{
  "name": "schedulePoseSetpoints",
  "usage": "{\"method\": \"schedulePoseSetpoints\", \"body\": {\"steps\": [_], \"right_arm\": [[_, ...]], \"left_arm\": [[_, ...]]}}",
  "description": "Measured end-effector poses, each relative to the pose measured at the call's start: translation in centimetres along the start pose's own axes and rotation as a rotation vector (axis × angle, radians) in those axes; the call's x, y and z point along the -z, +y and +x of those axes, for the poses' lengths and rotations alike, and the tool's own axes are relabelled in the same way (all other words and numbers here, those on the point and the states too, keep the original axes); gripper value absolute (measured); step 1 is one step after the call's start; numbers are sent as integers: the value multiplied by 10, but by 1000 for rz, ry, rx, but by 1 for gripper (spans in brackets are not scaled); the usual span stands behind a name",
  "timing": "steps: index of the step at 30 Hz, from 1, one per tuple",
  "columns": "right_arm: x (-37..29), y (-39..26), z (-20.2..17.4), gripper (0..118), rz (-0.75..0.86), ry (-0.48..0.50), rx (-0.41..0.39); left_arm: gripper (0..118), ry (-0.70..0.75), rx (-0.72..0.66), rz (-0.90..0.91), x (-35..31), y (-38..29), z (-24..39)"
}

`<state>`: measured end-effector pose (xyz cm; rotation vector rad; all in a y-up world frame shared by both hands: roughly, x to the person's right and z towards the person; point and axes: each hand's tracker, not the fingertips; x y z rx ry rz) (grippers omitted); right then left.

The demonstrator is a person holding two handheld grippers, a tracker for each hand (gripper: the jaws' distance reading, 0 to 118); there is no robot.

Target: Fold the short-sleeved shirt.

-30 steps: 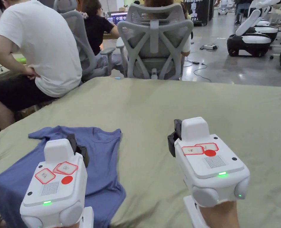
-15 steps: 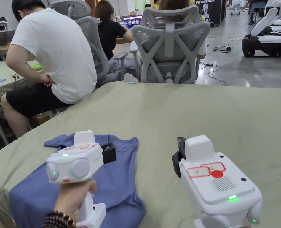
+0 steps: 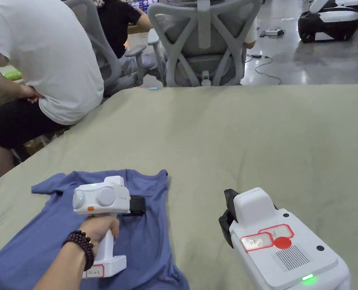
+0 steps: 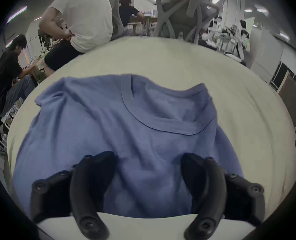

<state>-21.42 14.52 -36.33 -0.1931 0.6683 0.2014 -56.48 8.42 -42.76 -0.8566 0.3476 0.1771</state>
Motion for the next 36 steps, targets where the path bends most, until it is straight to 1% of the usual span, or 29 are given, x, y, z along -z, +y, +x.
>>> {"method": "schedulePoseSetpoints", "body": {"steps": [1, 2, 3, 4, 5, 6, 9, 10, 11, 12, 13, 14, 15, 16, 18, 21, 24, 25, 28, 31, 33, 34, 36], "right_arm": [[2, -1, 1, 0, -6, -8, -2], [4, -3, 2, 0, -10, -10, -1], [4, -4, 4, 0, -12, -9, 2], [4, -4, 5, 0, -13, -5, 8], [2, -5, 6, 0, -14, -4, 11], [0, -5, 5, 0, -15, -4, 11], [-7, -3, 9, 0, -20, -9, -1], [-10, -3, 12, 0, -17, -15, 2], [-13, -2, 16, 0, -15, -23, 8], [-17, -1, 20, 0, -12, -34, 17], [-22, -1, 25, 0, -9, -45, 25], [-27, -1, 30, 0, -5, -54, 26], [-33, -1, 36, 0, -1, -64, 24], [-39, -1, 41, 0, 1, -79, 21], [-54, -1, 55, 0, -1, -107, 23], [-84, -2, 81, 0, 6, -170, 40], [-121, -3, 110, 0, 12, -251, 41], [-133, -4, 121, 0, 15, -272, 43], [-173, -9, 155, 0, 17, -370, 67], [-207, -18, 191, 0, 9, -472, 73], [-227, -28, 215, 0, -8, -539, 90], [-235, -35, 227, 0, -21, -567, 98], [-250, -47, 249, 0, -54, -627, 126]], "left_arm": [[77, -6, 2, 12, -5, 2, 1], [66, -20, 21, 28, -10, 1, 2], [40, -20, 50, 80, -16, 1, 1], [1, 35, 50, 109, -17, 2, -3], [1, 22, 6, 94, -18, 2, -9], [1, -35, -52, 92, -20, 1, -12], [1, -24, -53, 113, -28, 10, -8], [1, -11, -13, 150, -39, 18, -3], [1, -4, -14, 204, -51, 27, 0], [1, -30, -18, 244, -61, 37, 1], [1, -57, -72, 269, -75, 51, 2], [1, -94, -80, 284, -91, 63, 6], [1, -120, -54, 351, -107, 71, 14], [1, -164, 3, 390, -120, 81, 23], [1, -239, 77, 482, -154, 97, 54], [1, -438, 187, 538, -191, 119, 120], [1, -639, 292, 583, -232, 119, 211], [1, -702, 335, 586, -242, 118, 242], [1, -880, 409, 551, -268, 106, 341], [1, -1008, 492, 518, -264, 90, 434], [1, -1065, 522, 462, -247, 74, 496], [1, -1085, 559, 442, -234, 63, 526], [1, -1058, 591, 352, -199, 37, 582]]}}
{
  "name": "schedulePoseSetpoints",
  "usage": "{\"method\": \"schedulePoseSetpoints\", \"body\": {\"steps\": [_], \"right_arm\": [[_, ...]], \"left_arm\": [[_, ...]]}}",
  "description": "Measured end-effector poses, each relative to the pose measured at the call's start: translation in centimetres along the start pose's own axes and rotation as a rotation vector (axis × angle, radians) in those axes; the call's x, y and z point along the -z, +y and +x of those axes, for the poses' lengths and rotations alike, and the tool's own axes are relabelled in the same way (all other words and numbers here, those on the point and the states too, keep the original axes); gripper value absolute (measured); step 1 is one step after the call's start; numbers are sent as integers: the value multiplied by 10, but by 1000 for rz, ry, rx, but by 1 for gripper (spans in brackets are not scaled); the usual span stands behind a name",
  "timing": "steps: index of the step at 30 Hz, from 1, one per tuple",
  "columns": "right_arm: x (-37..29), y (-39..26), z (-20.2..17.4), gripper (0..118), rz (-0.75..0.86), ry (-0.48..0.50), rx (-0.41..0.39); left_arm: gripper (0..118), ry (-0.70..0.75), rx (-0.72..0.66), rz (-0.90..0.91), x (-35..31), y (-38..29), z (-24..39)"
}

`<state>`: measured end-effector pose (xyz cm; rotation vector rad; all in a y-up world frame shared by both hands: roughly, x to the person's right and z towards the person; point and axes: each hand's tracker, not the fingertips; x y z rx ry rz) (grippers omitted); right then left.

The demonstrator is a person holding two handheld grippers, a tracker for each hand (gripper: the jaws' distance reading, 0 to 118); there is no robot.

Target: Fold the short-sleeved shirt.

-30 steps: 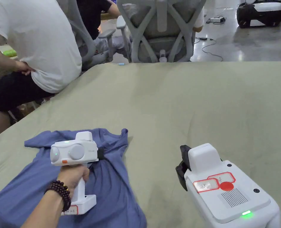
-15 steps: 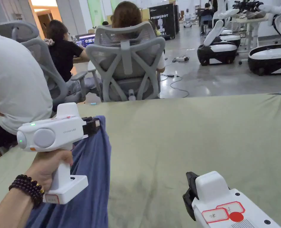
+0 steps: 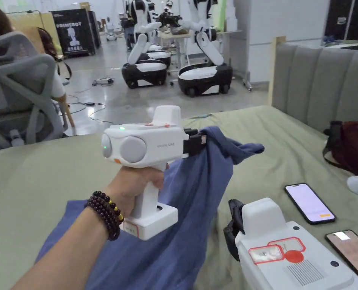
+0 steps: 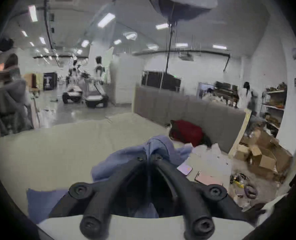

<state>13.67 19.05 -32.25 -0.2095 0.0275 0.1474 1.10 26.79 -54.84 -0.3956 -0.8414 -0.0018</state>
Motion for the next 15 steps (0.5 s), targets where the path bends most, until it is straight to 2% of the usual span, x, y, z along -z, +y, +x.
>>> {"method": "schedulePoseSetpoints", "body": {"steps": [2, 4, 6, 8, 9, 10, 12, 13, 15], "right_arm": [[-1, -11, 23, 0, -29, -49, 15], [-1, -21, 40, 0, -45, -76, 29], [0, -32, 52, 0, -68, -84, 32], [0, -41, 56, 0, -86, -92, 32], [0, -45, 57, 0, -90, -92, 33], [1, -49, 57, 0, -97, -89, 36], [4, -51, 55, 0, -113, -76, 42], [4, -50, 52, 0, -114, -73, 40], [2, -46, 46, 0, -108, -63, 39]], "left_arm": [[1, 48, 2, -117, 63, -38, 1], [1, 38, -22, -220, 106, -79, 4], [1, 31, -32, -303, 137, -112, 8], [3, 60, -25, -309, 150, -127, 9], [9, 63, -36, -306, 151, -131, 13], [35, 74, -61, -287, 150, -130, 10], [101, 117, -79, -239, 139, -122, 3], [118, 133, -80, -213, 124, -116, 4], [106, 160, -79, -93, 83, -99, -5]]}}
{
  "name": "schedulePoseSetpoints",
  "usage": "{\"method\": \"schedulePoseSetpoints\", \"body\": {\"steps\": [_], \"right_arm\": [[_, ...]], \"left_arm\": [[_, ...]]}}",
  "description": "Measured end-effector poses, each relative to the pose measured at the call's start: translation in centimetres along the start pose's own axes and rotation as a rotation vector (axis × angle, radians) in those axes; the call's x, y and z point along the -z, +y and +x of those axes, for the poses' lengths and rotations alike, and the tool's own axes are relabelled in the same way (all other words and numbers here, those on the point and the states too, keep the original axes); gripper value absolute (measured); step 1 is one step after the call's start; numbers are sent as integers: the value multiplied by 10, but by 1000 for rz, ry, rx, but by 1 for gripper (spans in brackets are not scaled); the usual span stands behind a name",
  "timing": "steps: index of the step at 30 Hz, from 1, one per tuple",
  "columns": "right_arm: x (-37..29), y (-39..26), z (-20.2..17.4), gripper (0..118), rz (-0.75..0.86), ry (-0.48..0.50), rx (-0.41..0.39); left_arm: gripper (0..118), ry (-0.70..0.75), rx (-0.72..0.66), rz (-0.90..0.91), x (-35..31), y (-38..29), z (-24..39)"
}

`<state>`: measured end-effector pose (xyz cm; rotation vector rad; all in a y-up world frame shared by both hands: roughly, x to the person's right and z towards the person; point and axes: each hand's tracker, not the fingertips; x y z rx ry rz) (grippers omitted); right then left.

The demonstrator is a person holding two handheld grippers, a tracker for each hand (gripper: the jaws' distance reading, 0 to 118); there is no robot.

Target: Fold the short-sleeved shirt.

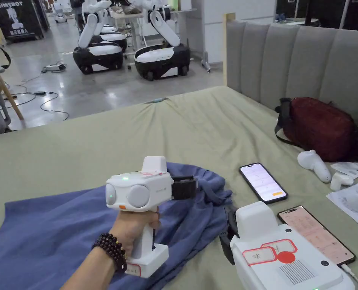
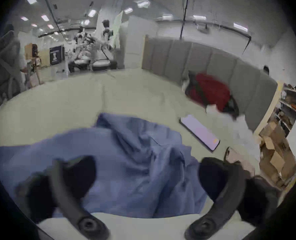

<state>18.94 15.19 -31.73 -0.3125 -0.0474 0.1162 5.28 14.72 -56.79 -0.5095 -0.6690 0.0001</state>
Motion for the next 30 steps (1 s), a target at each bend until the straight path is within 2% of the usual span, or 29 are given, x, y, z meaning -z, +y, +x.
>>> {"method": "schedulePoseSetpoints", "body": {"steps": [5, 7, 8, 9, 11, 12, 13, 16, 21, 26, 30], "right_arm": [[-10, 17, -20, 0, 37, 49, -7], [-12, 22, -29, 0, 51, 77, -3], [-12, 25, -35, 0, 55, 87, -4], [-14, 29, -40, 0, 53, 90, -13], [-19, 35, -53, 0, 61, 93, -30], [-22, 37, -58, 0, 69, 99, -27], [-24, 38, -63, 0, 83, 113, -14], [-24, 40, -78, 0, 83, 117, 5], [-25, 41, -93, 0, 80, 102, -16], [-21, 45, -93, 0, 81, 111, -18], [-11, 45, -90, 0, 86, 129, -21]], "left_arm": [[105, 131, -72, 123, -131, -7, -40], [104, 247, -41, 164, -181, -26, -54], [100, 327, -24, 174, -206, -37, -59], [88, 397, -15, 173, -227, -47, -63], [33, 470, -47, 176, -265, -69, -68], [14, 499, -76, 188, -282, -79, -71], [7, 516, -101, 189, -298, -88, -72], [0, 583, -111, 218, -331, -111, -69], [0, 665, -129, 260, -353, -129, -59], [0, 608, -149, 236, -333, -120, -69], [0, 625, -149, 191, -301, -90, -98]]}}
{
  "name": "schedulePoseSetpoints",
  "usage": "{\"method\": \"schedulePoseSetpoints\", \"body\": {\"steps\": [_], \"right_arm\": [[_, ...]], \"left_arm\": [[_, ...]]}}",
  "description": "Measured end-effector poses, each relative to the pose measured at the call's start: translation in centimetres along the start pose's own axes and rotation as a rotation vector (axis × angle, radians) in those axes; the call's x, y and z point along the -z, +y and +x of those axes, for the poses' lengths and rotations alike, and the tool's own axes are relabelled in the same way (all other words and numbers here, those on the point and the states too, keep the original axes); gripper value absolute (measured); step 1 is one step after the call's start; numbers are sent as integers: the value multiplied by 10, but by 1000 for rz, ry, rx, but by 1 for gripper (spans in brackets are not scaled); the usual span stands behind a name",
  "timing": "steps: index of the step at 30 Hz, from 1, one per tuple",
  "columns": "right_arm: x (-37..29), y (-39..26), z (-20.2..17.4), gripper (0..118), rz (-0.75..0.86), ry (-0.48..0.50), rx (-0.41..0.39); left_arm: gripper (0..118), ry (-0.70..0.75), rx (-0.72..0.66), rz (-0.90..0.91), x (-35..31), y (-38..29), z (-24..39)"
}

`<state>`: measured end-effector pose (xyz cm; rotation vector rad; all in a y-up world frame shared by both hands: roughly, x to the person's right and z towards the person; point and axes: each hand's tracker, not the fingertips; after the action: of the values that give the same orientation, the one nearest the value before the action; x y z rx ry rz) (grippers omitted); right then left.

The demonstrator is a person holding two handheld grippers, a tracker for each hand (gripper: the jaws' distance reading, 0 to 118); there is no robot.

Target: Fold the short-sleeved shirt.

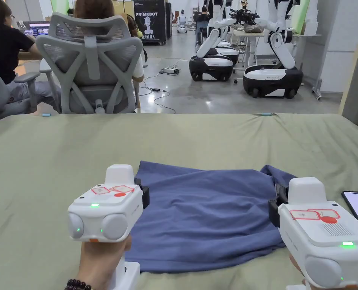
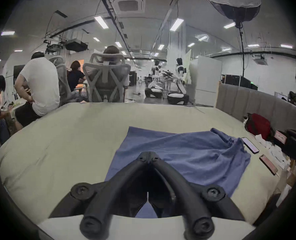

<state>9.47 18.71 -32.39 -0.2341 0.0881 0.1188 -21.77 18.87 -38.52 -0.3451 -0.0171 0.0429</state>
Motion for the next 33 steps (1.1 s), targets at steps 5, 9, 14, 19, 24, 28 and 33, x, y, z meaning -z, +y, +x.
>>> {"method": "schedulePoseSetpoints", "body": {"steps": [5, 9, 14, 19, 24, 28, 33], "right_arm": [[28, -10, 6, 0, -22, 2, -31], [58, -24, 14, 0, -56, 32, 6], [83, -33, 27, 1, -100, 18, 56], [99, -39, 44, 2, -119, -30, 46], [111, -45, 54, 2, -153, -84, 61], [110, -47, 56, 2, -183, -104, 64], [107, -56, 89, 73, -279, -162, 131]], "left_arm": [[19, 7, 39, -141, 113, 40, -8], [118, 13, 108, -266, 221, 44, -18], [105, 85, 155, -402, 339, 33, -39], [103, 64, 190, -478, 395, 13, -52], [37, -19, 132, -431, 365, 19, -52], [2, 6, 174, -402, 350, 21, -37], [2, -2, 110, -385, 330, 28, -41]]}}
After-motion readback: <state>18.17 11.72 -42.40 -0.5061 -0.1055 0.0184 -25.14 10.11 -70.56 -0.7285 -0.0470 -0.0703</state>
